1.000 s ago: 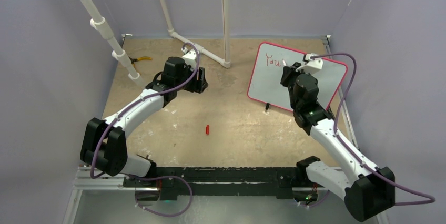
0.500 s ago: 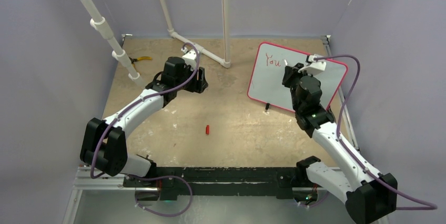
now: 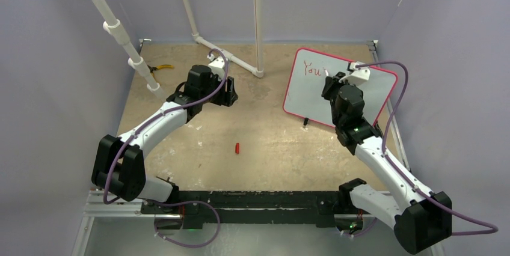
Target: Write a sentence on the whiteboard
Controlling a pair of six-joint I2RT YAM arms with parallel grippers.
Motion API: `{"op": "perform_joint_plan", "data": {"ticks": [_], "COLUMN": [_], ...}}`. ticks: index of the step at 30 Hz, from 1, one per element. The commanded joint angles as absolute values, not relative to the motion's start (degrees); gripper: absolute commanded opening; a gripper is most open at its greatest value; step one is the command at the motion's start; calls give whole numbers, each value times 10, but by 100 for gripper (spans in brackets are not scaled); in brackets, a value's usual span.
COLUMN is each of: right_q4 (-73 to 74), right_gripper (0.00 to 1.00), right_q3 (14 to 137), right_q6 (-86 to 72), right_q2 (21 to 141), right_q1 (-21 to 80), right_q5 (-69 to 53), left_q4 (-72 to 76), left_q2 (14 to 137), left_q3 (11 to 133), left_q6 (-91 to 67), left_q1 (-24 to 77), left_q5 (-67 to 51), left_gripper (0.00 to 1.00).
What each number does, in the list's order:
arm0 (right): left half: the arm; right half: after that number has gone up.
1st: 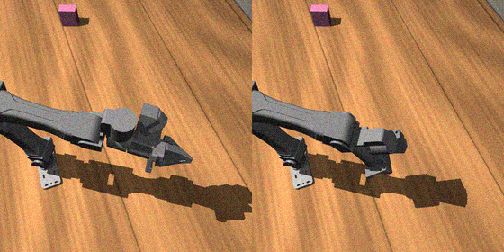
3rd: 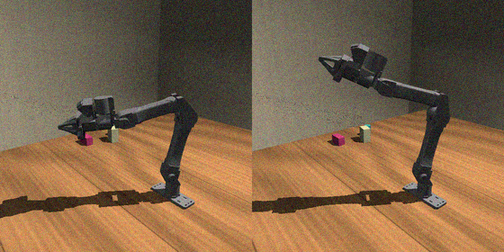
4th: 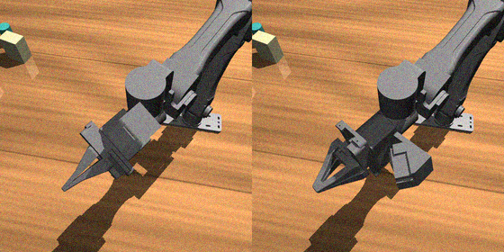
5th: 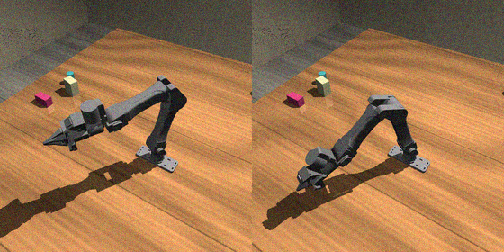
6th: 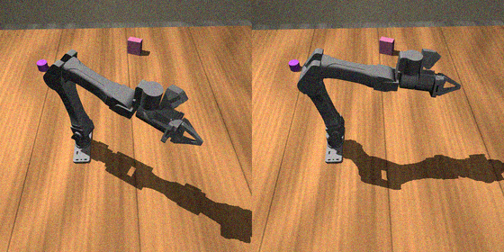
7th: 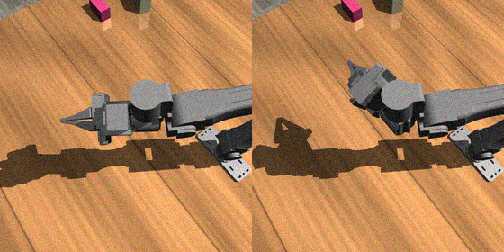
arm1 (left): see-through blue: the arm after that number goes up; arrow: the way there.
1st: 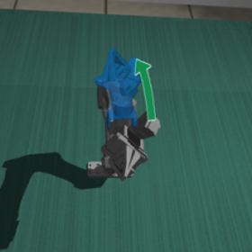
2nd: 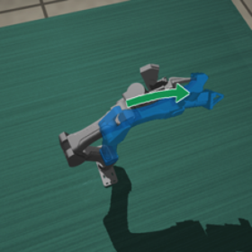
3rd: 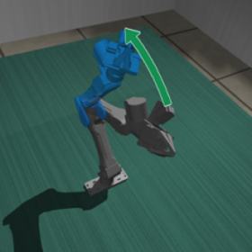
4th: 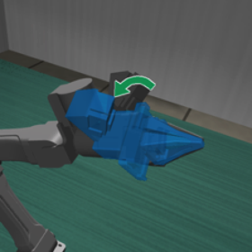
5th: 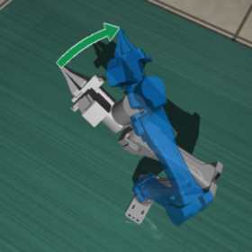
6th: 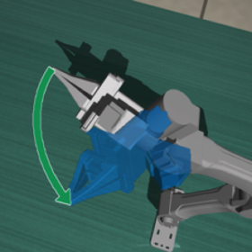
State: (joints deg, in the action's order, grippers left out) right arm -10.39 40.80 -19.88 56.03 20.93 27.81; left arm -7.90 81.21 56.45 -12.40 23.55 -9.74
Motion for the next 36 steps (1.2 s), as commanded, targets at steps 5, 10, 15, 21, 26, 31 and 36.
{"op": "perform_joint_plan", "data": {"ticks": [5, 10, 15, 21, 26, 31, 36], "right_q4": [-112, -96, -82, -75, -80, -88, -105], "right_gripper": [0, 0, 0, 0, 0, 0, 0], "right_q3": [417, 410, 395, 383, 381, 391, 397], "right_q6": [-199, -206, -222, -238, -243, -238, -235], "right_q2": [559, 556, 551, 554, 552, 550, 552], "right_q1": [208, 207, 208, 208, 208, 208, 208], "right_q5": [314, 303, 294, 288, 285, 287, 286], "left_q4": [-69, -69, -69, -69, -69, -69, -69], "left_q2": [798, 798, 798, 798, 797, 797, 797], "left_q3": [567, 567, 567, 567, 567, 567, 567], "left_q6": [-118, -119, -121, -121, -121, -121, -120], "left_q1": [236, 237, 237, 237, 237, 237, 237], "left_q5": [-98, -100, -103, -105, -106, -105, -105], "left_gripper": [56, 56, 56, 56, 56, 56, 56]}}
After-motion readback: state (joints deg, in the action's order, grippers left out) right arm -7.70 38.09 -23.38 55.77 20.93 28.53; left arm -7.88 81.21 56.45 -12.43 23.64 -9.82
